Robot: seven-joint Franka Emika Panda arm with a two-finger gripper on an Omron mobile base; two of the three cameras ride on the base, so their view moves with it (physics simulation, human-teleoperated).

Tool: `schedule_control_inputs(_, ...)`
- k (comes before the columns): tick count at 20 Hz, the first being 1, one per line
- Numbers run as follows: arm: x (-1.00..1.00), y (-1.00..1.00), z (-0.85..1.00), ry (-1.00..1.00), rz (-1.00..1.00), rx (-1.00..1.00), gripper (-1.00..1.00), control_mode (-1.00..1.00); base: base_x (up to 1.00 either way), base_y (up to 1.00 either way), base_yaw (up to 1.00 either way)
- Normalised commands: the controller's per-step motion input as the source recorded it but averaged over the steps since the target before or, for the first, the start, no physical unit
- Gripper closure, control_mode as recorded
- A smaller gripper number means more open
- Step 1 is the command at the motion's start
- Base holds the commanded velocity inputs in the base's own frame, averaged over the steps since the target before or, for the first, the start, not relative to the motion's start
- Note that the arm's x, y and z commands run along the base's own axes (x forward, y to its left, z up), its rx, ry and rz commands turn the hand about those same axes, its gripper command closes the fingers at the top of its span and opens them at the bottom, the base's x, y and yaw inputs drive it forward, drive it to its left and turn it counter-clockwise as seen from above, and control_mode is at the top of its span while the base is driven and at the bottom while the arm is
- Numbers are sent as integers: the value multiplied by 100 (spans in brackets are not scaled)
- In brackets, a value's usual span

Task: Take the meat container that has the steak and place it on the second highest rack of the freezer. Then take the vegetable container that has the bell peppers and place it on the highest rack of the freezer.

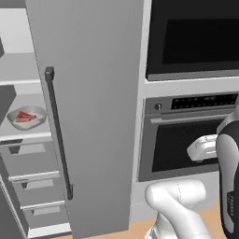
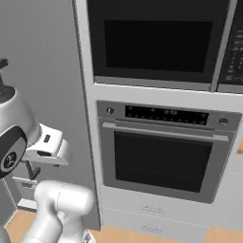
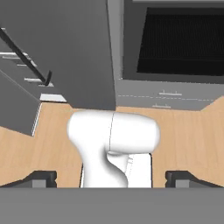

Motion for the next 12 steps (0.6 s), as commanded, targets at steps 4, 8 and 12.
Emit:
schedule_control_inputs(4,0,0,0,0,0,0,-100,100,0,-100,0)
schedule_control_inputs(8,0,0,0,0,0,0,-100,100,0,-100,0)
schedule_control_inputs(12,0,0,0,0,0,0,-100,100,0,-100,0)
